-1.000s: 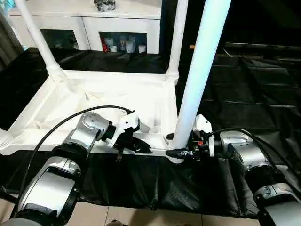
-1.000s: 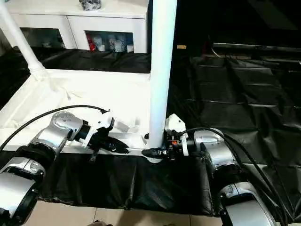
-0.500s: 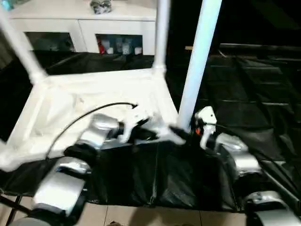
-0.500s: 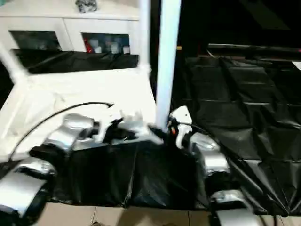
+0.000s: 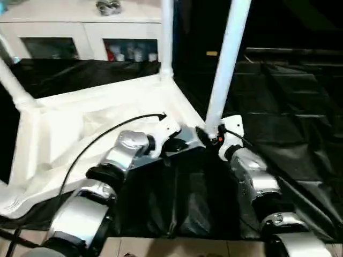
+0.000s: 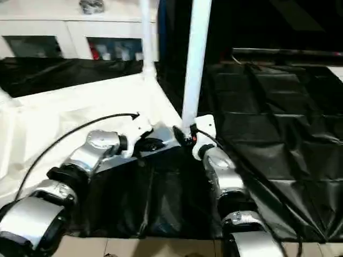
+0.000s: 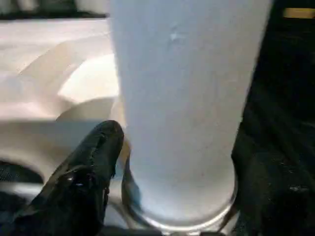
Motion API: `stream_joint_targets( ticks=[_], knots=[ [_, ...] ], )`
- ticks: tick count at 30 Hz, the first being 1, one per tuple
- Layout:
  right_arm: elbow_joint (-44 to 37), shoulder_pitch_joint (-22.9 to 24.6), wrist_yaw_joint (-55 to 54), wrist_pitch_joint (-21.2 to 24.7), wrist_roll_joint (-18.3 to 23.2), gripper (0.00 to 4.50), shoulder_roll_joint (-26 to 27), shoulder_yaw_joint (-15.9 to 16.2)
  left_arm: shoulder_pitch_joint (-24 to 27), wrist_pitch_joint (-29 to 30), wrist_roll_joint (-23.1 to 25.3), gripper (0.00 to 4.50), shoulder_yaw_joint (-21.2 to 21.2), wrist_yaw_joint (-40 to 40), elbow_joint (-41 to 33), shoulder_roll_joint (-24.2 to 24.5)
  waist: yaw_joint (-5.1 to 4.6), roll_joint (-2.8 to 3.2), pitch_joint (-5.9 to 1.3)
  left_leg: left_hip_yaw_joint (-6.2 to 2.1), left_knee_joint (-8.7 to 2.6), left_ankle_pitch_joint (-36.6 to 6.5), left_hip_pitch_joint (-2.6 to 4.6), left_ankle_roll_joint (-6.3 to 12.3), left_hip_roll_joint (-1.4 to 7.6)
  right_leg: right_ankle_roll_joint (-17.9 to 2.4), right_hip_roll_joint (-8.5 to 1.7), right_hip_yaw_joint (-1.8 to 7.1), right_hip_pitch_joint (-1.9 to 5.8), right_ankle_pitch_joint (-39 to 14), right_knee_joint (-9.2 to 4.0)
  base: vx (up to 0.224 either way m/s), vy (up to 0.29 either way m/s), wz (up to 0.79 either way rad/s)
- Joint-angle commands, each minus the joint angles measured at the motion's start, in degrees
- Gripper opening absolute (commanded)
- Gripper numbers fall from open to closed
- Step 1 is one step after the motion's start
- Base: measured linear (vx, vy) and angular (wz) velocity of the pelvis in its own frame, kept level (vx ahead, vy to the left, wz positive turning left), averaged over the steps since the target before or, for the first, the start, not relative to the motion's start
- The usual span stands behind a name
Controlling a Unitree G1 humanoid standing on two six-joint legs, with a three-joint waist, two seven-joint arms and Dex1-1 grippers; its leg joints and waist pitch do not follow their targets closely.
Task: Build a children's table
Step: Rotate leg to tighten
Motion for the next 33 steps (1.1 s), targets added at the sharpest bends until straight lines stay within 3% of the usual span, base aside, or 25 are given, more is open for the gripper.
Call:
stream_joint_targets(
  ticks=[1,4,11,16,22,28,33],
  knots=[
    [-1.4,0.3,9.4,0.6,0.0,3.68,0.5,5.7,0.7,-2.2,0.8,0.0,-1.9,-3.2,-0.8,0.9,0.21,-0.42,-3.52,-1.18,-3.58,-11.2,0.11,4.88,1.6,-11.9,-4.74,2.6,3.22,-12.5,-4.39,0.0,0.0,0.0],
    [-2.0,0.9,16.2,0.5,-0.4,3.68,-2.5,7.9,1.1,-4.1,1.2,0.0,-3.0,-7.1,-0.9,3.0,0.48,-0.31,-3.55,-0.97,-3.38,-9.7,0.16,5.66,1.78,-13.2,-4.5,2.43,3.26,-9.1,-4.0,0.0,0.0,0.0],
    [-6.9,2.6,38.8,2.3,2.8,3.68,-9.2,11.3,1.3,-7.6,-0.7,0.0,-3.7,-20.2,-1.1,8.0,1.29,-0.27,-3.29,-0.88,-3.62,-12.8,0.8,5.03,2.23,-13.3,-4.5,2.48,2.81,-13.5,-4.3,0.0,0.0,0.0],
    [-8.2,2.8,46.2,3.7,2.8,3.3,-11.4,14.4,1.3,-8.5,-0.7,0.0,-4.2,-23.6,-0.8,9.4,1.89,-0.19,-3.18,-0.83,-3.75,-14.1,1.21,3.87,2.35,-13.3,-4.67,2.66,2.48,-15.2,-4.47,0.0,0.0,0.0],
    [-8.1,2.3,48.6,3.9,2.6,2.81,-11.5,14.8,1.2,-9.2,-0.8,0.0,-4.5,-25.5,-0.2,10.1,2.19,-0.49,-3.41,-0.92,-3.73,-12.0,0.9,3.7,2.27,-13.2,-4.72,2.59,2.79,-13.3,-4.09,0.0,0.0,0.0],
    [-9.4,2.8,48.6,4.9,3.2,2.67,-11.0,14.5,1.3,-9.1,-1.4,0.0,-4.0,-25.9,-0.2,9.9,2.26,-0.44,-3.44,-0.91,-3.66,-11.3,0.84,4.0,2.25,-13.3,-4.75,2.55,2.85,-12.5,-3.99,0.0,0.0,0.0],
    [-11.5,5.1,41.0,4.7,3.9,2.65,-9.0,11.9,1.1,-7.5,-1.3,0.0,-2.7,-19.4,0.3,8.4,2.31,-0.51,-3.37,-0.91,-3.69,-11.4,0.83,3.78,2.25,-12.7,-4.77,2.57,2.78,-13.8,-4.13,0.0,0.0,0.0]
  ],
)
